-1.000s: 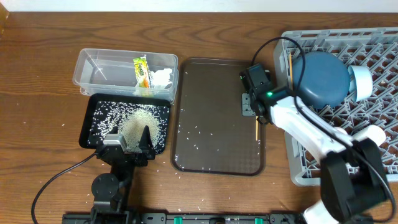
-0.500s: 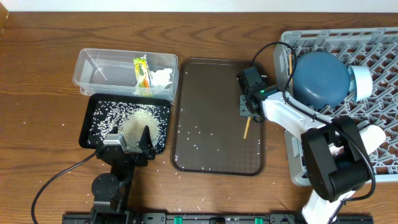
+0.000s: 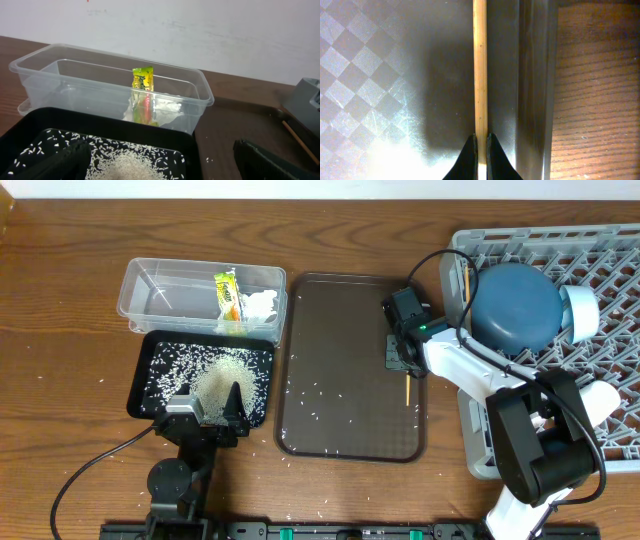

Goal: Sort waste into correct bins and load items into the dishwasher rack
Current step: 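Lift the chopsticks upright with the right gripper, then insert the chopsticks into the grey rack and release them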

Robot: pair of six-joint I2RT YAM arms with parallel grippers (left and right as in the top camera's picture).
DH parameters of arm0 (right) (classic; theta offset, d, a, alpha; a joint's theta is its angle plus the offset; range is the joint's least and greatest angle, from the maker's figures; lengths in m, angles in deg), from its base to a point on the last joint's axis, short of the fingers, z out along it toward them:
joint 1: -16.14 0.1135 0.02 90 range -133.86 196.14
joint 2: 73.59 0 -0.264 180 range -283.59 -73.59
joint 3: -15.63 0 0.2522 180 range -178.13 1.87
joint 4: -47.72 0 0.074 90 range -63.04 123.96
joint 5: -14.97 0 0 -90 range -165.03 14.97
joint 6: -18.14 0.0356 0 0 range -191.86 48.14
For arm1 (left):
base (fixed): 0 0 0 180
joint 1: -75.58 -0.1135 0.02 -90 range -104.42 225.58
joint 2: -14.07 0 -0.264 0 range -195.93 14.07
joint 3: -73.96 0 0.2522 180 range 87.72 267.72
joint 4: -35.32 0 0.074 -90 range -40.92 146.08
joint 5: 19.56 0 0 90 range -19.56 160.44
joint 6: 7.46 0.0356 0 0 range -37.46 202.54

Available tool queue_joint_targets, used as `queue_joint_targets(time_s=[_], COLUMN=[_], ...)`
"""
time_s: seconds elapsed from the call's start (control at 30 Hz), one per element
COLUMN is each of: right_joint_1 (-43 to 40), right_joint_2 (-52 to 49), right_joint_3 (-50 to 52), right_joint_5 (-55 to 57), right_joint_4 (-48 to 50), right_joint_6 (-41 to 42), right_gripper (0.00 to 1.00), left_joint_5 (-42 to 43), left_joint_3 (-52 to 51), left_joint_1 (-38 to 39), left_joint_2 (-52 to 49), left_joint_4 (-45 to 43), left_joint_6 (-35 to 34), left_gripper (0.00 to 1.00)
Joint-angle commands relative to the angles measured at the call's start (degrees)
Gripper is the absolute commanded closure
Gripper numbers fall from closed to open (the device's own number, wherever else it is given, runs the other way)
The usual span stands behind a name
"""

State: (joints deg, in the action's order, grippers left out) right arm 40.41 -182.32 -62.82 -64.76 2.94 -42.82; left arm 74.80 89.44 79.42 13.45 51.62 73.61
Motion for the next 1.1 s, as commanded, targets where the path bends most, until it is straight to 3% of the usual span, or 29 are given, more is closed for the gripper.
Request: queue_joint_targets(time_s=[0.0, 0.17, 0.3, 0.5, 0.7, 0.93, 1.0, 1.07], right_joint_1=[-0.2, -1.2, -4.9, -12.7, -20.3, -20.4, -19.8, -19.7], right_joint_2=[0.6, 9.5, 17.7, 21.6, 19.8, 15.6, 15.5, 16.2], right_joint_3=[0.6, -1.0, -1.1, -1.1, -0.9, -0.7, -0.8, -0.9], right_joint_5=[-2.1, -3.6, -2.9, 2.1, -6.9, -7.8, -8.8, -8.8], right_joint_4=[-0.3, -0.4, 2.8, 4.9, 4.3, 1.3, 0.3, -0.3], right_joint_6=[1.8, -9.0, -25.4, -38.5, -38.9, -35.8, -33.3, -31.1], right_gripper=[0.99, 0.99, 0.99, 0.99, 0.97, 0.87, 0.83, 0.67], left_joint_5=[0.8, 0.8, 0.8, 0.8, 0.8, 0.8, 0.8, 0.8], left_joint_3=[-1.5, -1.5, -1.5, -1.5, -1.5, -1.5, -1.5, -1.5], left_joint_1=[-0.2, -0.2, -0.2, -0.2, -0.2, -0.2, -0.2, -0.2], left_joint_2=[0.4, 0.4, 0.4, 0.4, 0.4, 0.4, 0.4, 0.4], left_joint_4=[0.9, 0.9, 0.9, 0.9, 0.9, 0.9, 0.9, 0.9], left_joint_6=[0.7, 0.7, 0.7, 0.7, 0.7, 0.7, 0.7, 0.7], left_gripper=[0.07, 0.06, 0.06, 0.07, 0.06, 0.06, 0.06, 0.07])
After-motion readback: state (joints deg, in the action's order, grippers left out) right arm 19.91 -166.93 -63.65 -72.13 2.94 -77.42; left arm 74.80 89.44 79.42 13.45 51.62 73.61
